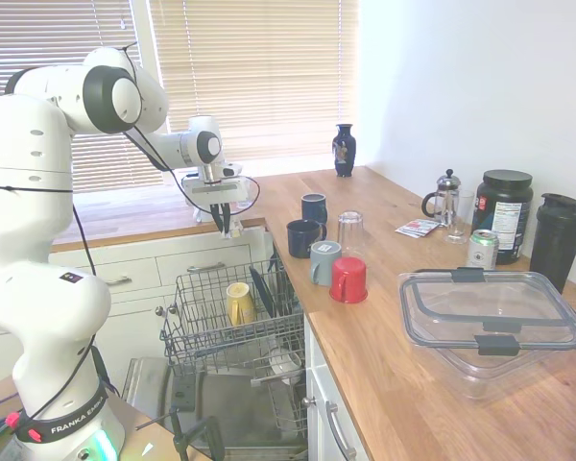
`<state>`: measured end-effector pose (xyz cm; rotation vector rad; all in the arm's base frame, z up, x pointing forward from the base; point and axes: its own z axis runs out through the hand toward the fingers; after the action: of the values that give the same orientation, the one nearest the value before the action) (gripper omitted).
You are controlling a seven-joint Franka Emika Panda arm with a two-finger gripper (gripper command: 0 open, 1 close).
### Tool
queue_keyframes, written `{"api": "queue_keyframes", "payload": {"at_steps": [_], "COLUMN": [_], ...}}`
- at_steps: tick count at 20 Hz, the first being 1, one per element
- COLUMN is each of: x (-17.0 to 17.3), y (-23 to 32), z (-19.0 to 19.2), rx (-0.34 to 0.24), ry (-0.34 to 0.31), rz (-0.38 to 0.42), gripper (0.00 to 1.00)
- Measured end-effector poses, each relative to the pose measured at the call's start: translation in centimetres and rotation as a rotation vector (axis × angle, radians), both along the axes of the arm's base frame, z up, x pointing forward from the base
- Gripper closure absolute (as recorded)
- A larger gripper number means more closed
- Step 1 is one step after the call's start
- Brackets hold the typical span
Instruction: Unload a mug from dishwasher
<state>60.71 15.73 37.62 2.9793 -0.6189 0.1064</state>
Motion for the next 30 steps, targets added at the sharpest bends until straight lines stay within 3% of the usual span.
{"api": "queue_keyframes", "payload": {"at_steps": [9,30], "x": [2.1,4.2], "y": [-4.4,-12.4], "z": [5.6,2.0], "rx": [0.022,0.06], "ry": [-0.034,0.024], "rz": [-0.095,-0.254], "gripper": [1.0,1.0]}}
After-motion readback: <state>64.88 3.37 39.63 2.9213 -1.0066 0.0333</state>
